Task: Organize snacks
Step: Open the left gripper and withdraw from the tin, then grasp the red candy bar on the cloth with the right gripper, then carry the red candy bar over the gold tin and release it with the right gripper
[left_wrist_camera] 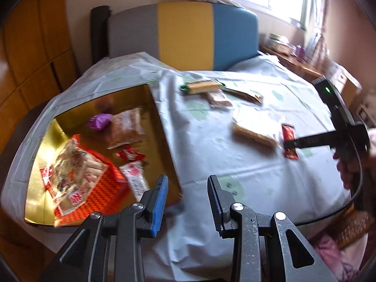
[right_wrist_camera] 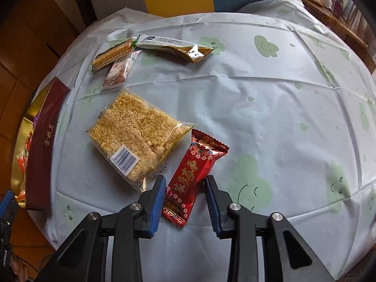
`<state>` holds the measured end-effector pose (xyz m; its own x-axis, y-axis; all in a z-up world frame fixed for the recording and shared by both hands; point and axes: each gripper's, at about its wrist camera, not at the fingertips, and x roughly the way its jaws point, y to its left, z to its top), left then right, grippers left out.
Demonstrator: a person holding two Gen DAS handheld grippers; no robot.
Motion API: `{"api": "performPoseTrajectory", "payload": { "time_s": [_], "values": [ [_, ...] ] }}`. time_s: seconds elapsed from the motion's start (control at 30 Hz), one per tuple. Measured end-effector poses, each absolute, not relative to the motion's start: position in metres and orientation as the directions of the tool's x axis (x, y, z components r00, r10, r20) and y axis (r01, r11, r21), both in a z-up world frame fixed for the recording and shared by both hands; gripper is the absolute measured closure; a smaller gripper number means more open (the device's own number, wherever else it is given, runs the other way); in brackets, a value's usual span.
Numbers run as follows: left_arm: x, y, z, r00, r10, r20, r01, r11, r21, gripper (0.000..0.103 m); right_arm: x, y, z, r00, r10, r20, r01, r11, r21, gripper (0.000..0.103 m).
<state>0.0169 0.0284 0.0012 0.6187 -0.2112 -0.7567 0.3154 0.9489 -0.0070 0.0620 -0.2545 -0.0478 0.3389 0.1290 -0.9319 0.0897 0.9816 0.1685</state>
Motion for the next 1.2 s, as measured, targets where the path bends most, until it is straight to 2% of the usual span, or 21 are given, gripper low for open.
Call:
{"api": "performPoseTrajectory", "payload": {
  "time_s": [0.03, 0.17, 0.67, 0.97, 1.1, 1.2],
  "values": [
    [0.016, 0.026, -0.001, 0.609, -0.219, -0.762, 0.328, 0.945, -0.009, 0.067, 0.061, -0.251, -0.047, 0.339, 0.113, -0.934, 0.07, 0.987, 0.145, 0.075],
    [0.011, 0.017, -0.01, 0.584, -0.231, -0.778, 0.364, 0.932, -0.004, 0.067, 0.06, -0.242, -0.049, 0.324, 0.071, -0.943, 0.007, 0.997, 0.078, 0.076],
    [0.003, 0.017, -0.014, 0.572, -0.241, -0.784, 0.371, 0.928, -0.014, 0.067, 0.053, -0.237, -0.047, 0.349, 0.061, -0.935, -0.024, 0.998, 0.056, 0.077],
    [-0.001, 0.028, -0.015, 0.576, -0.235, -0.783, 0.348, 0.937, -0.025, 0.067, 0.044, -0.225, -0.027, 0.4, 0.049, -0.915, -0.07, 0.997, 0.023, 0.077],
    [-0.002, 0.033, -0.014, 0.582, -0.23, -0.78, 0.336, 0.941, -0.027, 0.067, 0.043, -0.215, -0.015, 0.427, 0.074, -0.901, -0.108, 0.994, 0.031, 0.077],
    [-0.003, 0.037, -0.013, 0.585, -0.225, -0.779, 0.327, 0.945, -0.027, 0.067, 0.044, -0.204, -0.005, 0.446, 0.143, -0.884, -0.157, 0.984, 0.081, 0.077]
  ]
}}
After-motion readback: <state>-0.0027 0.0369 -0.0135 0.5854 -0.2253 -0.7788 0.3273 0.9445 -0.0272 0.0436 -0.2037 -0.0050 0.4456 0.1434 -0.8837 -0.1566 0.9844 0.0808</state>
